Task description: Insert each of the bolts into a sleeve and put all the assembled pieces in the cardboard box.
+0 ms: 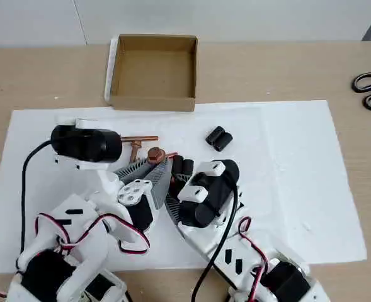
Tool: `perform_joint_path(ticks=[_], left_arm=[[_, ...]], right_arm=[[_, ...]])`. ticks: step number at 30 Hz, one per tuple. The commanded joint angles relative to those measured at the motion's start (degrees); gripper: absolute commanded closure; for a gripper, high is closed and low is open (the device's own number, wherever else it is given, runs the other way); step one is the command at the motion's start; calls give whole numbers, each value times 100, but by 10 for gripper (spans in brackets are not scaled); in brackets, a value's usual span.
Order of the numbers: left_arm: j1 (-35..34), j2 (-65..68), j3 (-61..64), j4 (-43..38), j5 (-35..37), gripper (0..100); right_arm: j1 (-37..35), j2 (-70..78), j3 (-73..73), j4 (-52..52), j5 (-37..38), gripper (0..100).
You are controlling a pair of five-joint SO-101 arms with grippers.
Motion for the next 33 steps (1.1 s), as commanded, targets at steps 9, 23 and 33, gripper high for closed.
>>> perform_joint_path(ticks=[9,23,33], left_arm=[[545,-35,664,-18,-9,994],[536,-44,725,-35,-9,992],[510,-9,796,-149,-9,899]], right_arm=[[-110,-66,-457,-154,501,995],[-110,-66,-536,-154,501,995],[-110,-66,-536,-145,501,995]])
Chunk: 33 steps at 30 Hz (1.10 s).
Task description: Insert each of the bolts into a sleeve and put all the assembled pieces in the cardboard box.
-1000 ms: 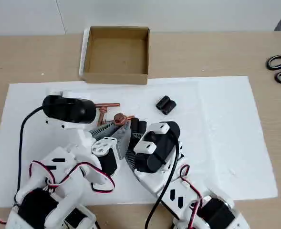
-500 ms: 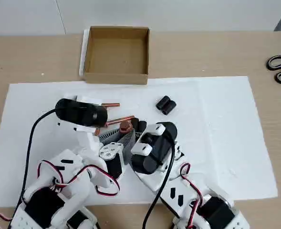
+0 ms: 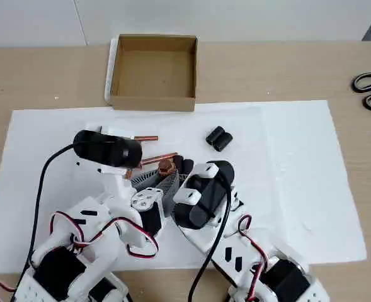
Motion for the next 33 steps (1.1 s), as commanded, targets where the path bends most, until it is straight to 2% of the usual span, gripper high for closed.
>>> perform_joint_path(ticks=[1,10,13,21,33], left_arm=[[53,62,136,-44,-9,873],[44,70,145,-44,-35,852],[26,70,145,-35,-264,852],[-738,70,-75,-264,-888,852],[-774,70,-857,-273,-914,852]], right_arm=[[-84,-84,-536,-145,97,995],[-84,-84,-536,-127,97,995],[-84,-84,-536,-127,97,995],[-84,-84,-510,-119,88,995],[-75,-84,-264,-110,88,995]])
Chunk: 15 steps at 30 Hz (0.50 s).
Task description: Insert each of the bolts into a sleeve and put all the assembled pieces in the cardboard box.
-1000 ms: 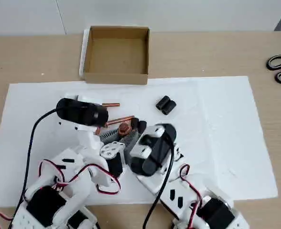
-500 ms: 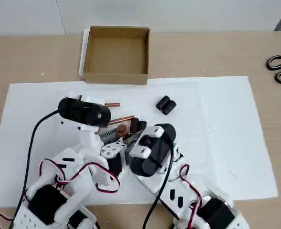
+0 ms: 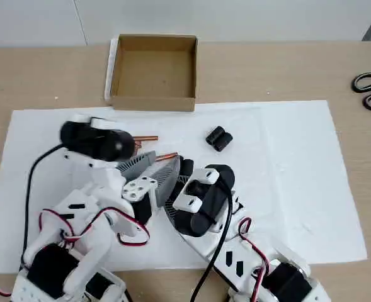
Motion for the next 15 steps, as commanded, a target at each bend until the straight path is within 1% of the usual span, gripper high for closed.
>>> perform_joint_path(ticks=[1,3,6,7,8,12,15], left_arm=[[-26,-9,-409,-105,-18,852],[-26,-9,-532,-114,-18,877],[-229,0,-673,-123,-18,984],[-325,0,-681,-123,-18,998],[-422,0,-673,-123,-18,987],[-932,0,-655,-123,-18,994],[-1398,9,-585,-123,-35,994]], right_arm=[[-40,-66,-202,-110,53,995],[-40,-66,-193,-110,53,995],[-40,-57,-141,-110,53,995],[-40,-57,-88,-110,53,995],[-40,-57,-35,-110,53,995],[-31,-57,18,-119,53,995],[189,-22,18,-163,0,995]])
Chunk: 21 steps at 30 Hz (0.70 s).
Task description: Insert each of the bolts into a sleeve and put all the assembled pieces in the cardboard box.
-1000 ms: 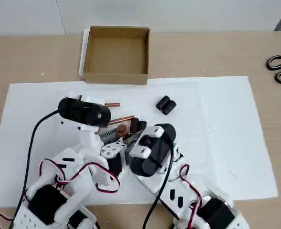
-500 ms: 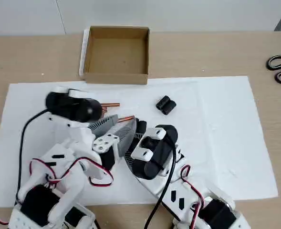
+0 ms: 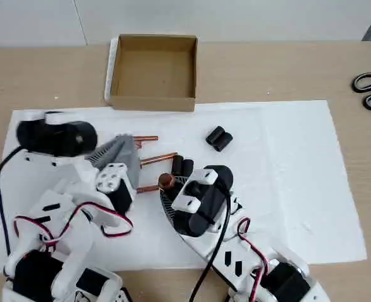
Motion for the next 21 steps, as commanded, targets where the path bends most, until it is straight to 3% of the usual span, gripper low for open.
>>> perform_joint_path(ticks=[1,6,11,21], left_arm=[[-510,53,-75,-123,-35,994],[-1275,440,-57,-114,-26,994],[-1547,791,-13,-114,-18,994],[-1837,2259,-593,-79,-9,994]], right_arm=[[295,-13,-44,-163,-114,995],[1191,180,35,-154,-484,995],[1859,1077,0,-488,-545,995],[2273,3873,-1415,-804,-1653,995]])
